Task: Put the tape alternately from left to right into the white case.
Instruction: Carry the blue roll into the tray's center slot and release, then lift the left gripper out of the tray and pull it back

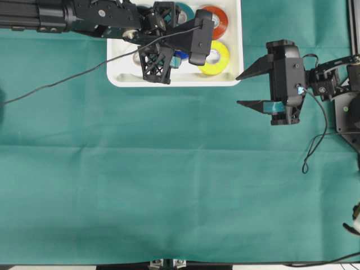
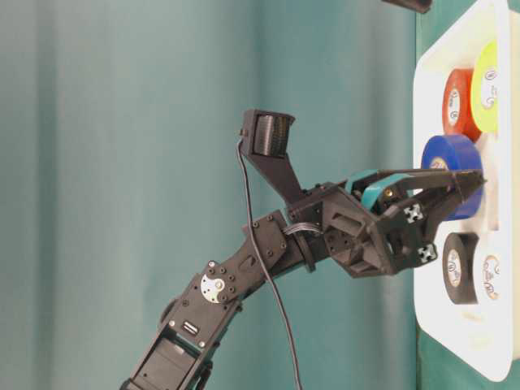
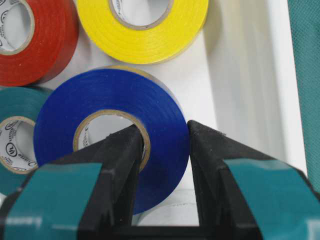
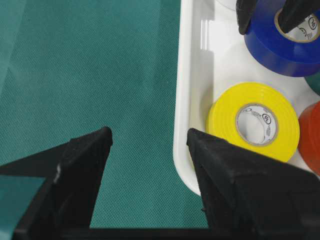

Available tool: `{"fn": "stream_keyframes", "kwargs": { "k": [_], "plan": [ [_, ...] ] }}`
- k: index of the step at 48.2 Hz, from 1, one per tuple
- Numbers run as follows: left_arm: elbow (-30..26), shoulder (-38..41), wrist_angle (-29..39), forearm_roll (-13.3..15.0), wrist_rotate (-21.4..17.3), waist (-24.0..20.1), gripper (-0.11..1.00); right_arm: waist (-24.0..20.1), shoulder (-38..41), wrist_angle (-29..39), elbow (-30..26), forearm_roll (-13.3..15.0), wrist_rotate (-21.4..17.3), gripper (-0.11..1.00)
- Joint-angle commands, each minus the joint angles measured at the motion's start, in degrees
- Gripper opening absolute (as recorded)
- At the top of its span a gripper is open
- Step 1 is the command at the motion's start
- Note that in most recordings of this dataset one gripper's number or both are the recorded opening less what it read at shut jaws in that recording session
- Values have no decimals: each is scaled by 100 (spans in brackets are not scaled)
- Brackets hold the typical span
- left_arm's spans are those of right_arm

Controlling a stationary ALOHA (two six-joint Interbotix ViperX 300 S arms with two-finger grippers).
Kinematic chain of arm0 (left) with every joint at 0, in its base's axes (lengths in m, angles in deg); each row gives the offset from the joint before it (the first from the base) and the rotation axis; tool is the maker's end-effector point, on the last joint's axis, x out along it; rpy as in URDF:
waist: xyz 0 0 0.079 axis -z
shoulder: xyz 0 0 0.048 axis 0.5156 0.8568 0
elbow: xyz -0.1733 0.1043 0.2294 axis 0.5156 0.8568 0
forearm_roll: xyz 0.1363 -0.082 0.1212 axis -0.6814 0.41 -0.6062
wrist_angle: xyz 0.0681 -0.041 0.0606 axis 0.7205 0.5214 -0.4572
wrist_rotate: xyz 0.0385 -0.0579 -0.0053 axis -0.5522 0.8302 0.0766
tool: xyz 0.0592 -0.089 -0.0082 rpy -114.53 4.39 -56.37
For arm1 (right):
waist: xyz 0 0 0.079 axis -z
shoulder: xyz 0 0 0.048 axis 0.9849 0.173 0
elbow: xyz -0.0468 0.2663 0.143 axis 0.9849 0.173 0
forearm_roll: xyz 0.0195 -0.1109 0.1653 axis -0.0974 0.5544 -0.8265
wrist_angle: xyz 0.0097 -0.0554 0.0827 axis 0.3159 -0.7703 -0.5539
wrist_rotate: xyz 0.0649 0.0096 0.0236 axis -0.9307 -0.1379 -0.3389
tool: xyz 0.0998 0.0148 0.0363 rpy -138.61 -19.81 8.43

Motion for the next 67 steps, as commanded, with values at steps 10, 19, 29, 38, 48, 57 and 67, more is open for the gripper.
{"fn": "stream_keyframes", "kwargs": {
  "k": [10,19,29,38,48,57,67],
  "plan": [
    [-97,-211,-62,0,9,44,42,-9,-44,-35,-53,-9,-9,69],
    [-62,-237,-62,0,18,70,85,-9,-53,-35,-44,-9,-9,69],
    [-18,-272,-62,0,35,88,84,-9,-53,-35,-44,-18,-9,69],
    [70,-439,-70,0,62,185,84,-9,-44,-35,-44,-9,-9,69],
    [281,-703,-62,9,79,475,83,-9,-53,-35,-53,-18,-9,69],
    [457,-835,-62,9,97,791,83,-9,-53,-35,-53,-9,-9,69],
    [633,-923,-62,18,105,1116,83,-9,-53,-44,-62,-9,-9,69]
  ]
}}
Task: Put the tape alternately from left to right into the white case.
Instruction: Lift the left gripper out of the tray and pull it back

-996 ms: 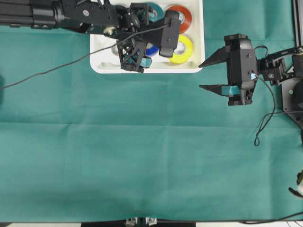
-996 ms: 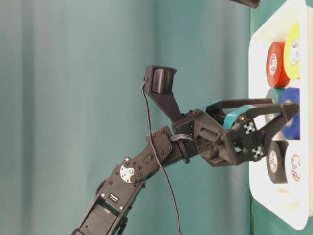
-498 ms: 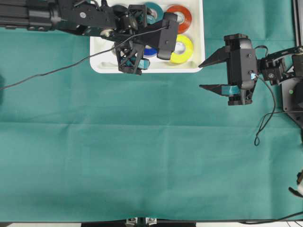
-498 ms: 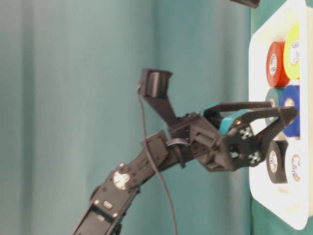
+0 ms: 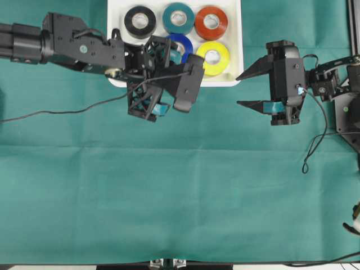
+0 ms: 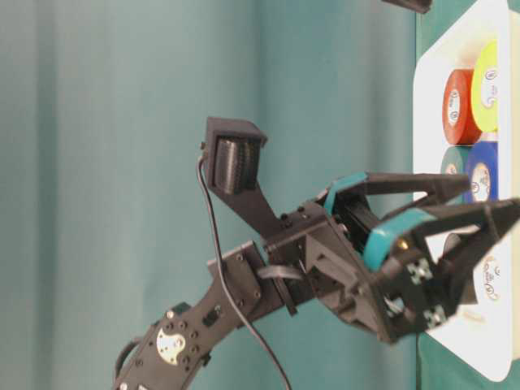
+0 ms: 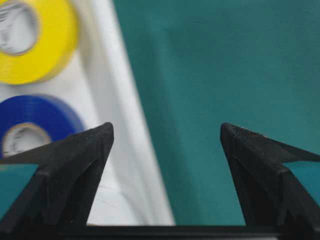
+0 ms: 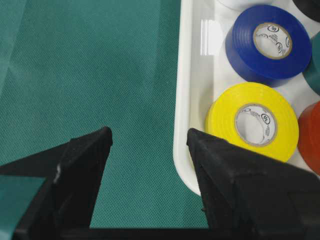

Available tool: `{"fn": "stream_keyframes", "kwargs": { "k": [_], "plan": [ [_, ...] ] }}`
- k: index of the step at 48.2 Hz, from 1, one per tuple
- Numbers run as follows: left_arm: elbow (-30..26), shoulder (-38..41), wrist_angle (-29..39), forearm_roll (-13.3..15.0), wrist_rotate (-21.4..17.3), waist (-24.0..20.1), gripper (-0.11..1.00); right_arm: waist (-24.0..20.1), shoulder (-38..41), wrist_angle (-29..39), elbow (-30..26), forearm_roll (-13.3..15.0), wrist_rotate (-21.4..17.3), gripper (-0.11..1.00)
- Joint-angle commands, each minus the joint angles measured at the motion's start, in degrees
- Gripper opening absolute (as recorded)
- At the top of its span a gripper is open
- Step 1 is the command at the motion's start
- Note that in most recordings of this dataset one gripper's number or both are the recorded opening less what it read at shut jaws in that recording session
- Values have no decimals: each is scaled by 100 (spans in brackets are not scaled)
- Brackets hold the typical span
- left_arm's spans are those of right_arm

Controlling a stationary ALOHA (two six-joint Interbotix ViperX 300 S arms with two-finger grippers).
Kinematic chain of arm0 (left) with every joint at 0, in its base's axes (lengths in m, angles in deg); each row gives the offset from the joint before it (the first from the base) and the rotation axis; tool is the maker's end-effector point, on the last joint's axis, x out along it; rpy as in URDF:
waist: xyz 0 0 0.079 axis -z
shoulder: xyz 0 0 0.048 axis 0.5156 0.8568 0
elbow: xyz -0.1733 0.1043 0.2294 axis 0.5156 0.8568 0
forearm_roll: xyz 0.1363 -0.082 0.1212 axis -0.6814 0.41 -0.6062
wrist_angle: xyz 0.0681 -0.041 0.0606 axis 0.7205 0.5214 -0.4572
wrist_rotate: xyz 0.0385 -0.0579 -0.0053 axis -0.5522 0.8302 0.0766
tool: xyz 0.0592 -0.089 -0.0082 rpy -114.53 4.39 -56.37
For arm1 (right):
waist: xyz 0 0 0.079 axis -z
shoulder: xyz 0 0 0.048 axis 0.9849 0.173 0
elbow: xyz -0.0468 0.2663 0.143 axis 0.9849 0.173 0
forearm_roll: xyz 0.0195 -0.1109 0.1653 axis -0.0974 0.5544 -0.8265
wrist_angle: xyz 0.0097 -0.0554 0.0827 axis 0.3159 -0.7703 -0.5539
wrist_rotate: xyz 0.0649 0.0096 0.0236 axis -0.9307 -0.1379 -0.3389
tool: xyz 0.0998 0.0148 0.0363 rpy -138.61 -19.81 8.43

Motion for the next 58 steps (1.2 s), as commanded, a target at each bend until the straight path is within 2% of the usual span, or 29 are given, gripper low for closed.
{"fn": "stream_keyframes", "kwargs": {
  "k": [1,7,19,31,42,58],
  "plan": [
    [18,-246,-35,26,9,158,83,-9,-53,-53,-53,-18,-9,69],
    [114,-281,-35,26,229,352,83,-9,-44,-149,-44,-18,-9,69],
    [281,-308,-35,26,1002,563,83,-9,-44,-193,-35,-9,-9,69],
    [562,-369,-299,26,1433,624,83,-9,-44,-352,0,-9,-9,68],
    [791,-431,-756,26,1494,624,83,-9,-53,-352,79,-18,-18,68],
    [817,-571,-826,26,1494,615,83,-9,-62,-352,70,-18,-18,68]
  ]
}}
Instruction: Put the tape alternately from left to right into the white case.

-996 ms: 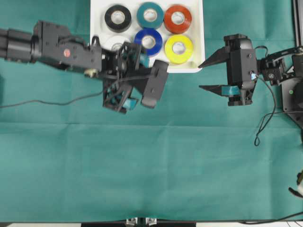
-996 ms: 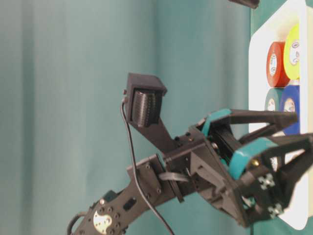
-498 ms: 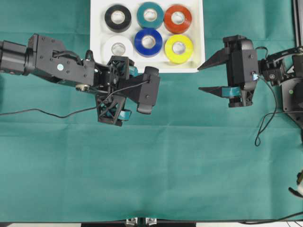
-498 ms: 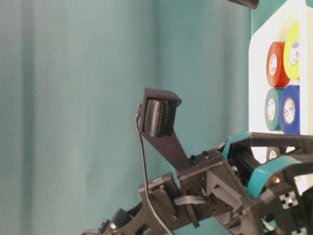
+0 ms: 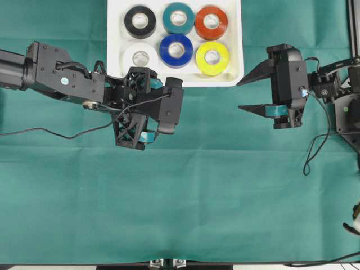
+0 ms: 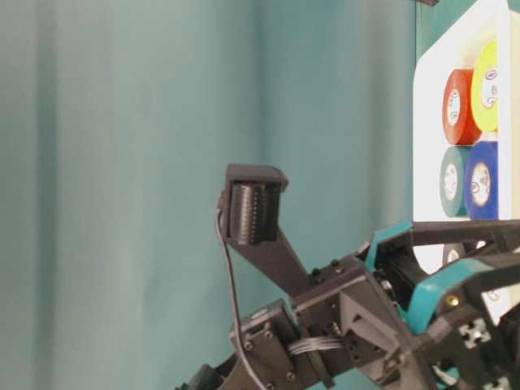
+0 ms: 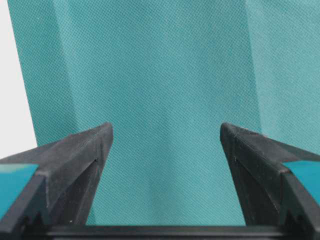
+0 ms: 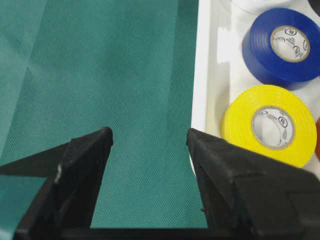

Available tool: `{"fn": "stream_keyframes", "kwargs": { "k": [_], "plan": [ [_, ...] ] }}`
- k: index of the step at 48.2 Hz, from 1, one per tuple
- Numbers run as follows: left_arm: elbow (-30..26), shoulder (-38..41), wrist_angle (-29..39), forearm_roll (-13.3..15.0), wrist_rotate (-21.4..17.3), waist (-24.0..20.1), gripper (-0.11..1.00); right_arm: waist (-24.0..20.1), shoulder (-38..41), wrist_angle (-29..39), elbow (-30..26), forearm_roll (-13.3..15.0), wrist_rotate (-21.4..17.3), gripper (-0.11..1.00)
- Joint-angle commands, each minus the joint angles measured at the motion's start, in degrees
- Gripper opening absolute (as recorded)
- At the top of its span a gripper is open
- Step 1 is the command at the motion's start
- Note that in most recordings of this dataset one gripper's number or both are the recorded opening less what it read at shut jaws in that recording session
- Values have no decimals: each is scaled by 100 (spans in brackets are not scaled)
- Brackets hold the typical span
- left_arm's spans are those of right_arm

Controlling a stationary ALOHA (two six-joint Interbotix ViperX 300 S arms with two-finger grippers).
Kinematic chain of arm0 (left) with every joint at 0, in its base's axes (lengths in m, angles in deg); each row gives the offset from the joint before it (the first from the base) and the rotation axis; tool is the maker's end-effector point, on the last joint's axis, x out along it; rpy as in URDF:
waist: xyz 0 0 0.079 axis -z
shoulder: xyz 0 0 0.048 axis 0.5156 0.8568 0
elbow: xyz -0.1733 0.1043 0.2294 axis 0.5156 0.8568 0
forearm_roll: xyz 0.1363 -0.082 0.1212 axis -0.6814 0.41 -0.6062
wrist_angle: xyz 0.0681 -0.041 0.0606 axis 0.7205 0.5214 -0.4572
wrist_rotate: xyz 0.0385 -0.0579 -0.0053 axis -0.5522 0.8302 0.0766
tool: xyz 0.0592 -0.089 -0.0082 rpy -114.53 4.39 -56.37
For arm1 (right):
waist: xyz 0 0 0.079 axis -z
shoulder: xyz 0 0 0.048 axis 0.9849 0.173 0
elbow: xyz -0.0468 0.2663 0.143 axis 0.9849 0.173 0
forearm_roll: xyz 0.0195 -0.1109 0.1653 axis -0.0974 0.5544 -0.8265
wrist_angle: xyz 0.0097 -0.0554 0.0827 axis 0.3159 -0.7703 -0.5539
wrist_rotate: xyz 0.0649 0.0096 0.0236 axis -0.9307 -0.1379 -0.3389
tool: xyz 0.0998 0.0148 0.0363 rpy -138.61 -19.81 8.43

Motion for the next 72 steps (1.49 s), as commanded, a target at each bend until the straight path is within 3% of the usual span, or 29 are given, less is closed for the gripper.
{"fn": "stream_keyframes", "kwargs": {
  "k": [1,39,72],
  "plan": [
    [-53,-281,-44,9,9,18,83,-9,-70,-35,-79,-18,-9,68],
    [334,-1081,-62,9,0,-44,81,-9,-1283,-220,316,-18,-9,68],
    [1310,-1916,-1037,18,141,-62,81,-9,-2663,-193,888,-9,-9,68]
  ]
}}
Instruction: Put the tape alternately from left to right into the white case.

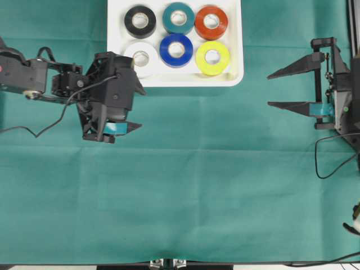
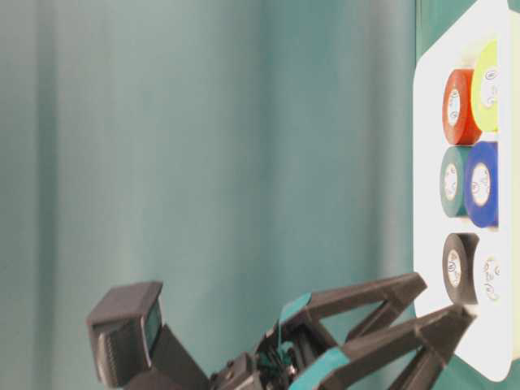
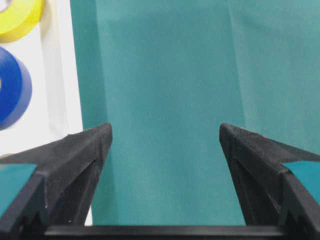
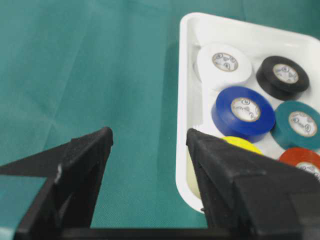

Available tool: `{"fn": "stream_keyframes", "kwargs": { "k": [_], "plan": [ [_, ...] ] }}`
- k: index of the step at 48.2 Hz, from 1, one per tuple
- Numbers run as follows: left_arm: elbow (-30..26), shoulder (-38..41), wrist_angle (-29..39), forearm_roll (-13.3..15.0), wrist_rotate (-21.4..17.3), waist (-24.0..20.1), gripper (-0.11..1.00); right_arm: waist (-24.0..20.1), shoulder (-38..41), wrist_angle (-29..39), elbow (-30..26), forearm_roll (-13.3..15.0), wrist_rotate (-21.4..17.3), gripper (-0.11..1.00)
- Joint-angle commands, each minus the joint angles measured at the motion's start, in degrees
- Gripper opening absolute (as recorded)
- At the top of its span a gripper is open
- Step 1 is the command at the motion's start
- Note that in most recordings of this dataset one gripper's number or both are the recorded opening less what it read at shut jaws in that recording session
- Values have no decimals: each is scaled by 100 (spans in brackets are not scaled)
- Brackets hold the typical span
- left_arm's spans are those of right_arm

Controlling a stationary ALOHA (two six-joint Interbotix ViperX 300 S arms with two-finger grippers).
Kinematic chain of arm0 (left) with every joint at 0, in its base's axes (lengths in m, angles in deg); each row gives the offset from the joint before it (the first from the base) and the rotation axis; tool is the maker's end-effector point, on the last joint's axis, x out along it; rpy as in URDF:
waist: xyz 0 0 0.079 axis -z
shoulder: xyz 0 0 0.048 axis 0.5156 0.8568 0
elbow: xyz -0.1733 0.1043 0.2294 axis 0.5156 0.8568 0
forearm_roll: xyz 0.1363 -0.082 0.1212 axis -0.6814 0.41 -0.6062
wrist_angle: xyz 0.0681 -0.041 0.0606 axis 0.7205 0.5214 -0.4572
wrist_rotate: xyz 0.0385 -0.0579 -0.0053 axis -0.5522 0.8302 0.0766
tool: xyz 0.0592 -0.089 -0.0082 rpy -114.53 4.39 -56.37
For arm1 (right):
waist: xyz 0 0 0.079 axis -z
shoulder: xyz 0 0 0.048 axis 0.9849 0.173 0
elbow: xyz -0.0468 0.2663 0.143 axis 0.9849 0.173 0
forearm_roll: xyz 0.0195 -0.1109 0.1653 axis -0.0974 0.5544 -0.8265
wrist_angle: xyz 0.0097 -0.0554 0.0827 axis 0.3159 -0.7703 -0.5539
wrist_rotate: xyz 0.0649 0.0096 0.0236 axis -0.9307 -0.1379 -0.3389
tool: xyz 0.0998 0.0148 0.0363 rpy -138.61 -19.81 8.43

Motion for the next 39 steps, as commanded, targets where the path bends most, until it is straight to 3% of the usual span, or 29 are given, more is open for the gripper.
{"fn": "stream_keyframes", "kwargs": {
  "k": [1,39],
  "plan": [
    [53,-255,-185,18,9,-9,81,-9,-114,-9,-26,-18,-9,68],
    [1169,-1257,-984,18,-18,-35,81,-9,-721,272,281,-9,-176,68]
  ]
}}
